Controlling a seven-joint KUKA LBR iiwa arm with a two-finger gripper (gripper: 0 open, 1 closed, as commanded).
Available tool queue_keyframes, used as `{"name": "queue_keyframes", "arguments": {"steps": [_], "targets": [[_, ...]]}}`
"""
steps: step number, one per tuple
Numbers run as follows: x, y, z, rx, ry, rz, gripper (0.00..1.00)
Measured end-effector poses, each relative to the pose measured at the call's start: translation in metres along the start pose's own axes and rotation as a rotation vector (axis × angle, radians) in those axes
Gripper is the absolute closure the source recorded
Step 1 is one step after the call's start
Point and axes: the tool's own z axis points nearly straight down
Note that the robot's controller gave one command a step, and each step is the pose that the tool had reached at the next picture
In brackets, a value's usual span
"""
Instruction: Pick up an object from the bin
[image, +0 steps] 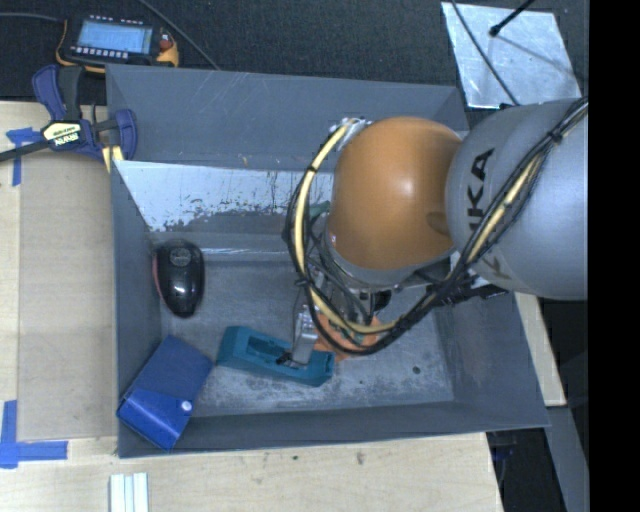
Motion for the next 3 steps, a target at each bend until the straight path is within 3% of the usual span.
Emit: {"name": "queue_keyframes", "arguments": {"steps": [1,2,3], "targets": [[-0.047,0.011,-0.006,-0.002,-0.004,0.098,0.00],[-0.048,0.000,0.008,-0.002,-0.008,-0.026,0.00],[-0.051,-0.009,0.023,-0.001,-0.003,-0.075,0.00]]}}
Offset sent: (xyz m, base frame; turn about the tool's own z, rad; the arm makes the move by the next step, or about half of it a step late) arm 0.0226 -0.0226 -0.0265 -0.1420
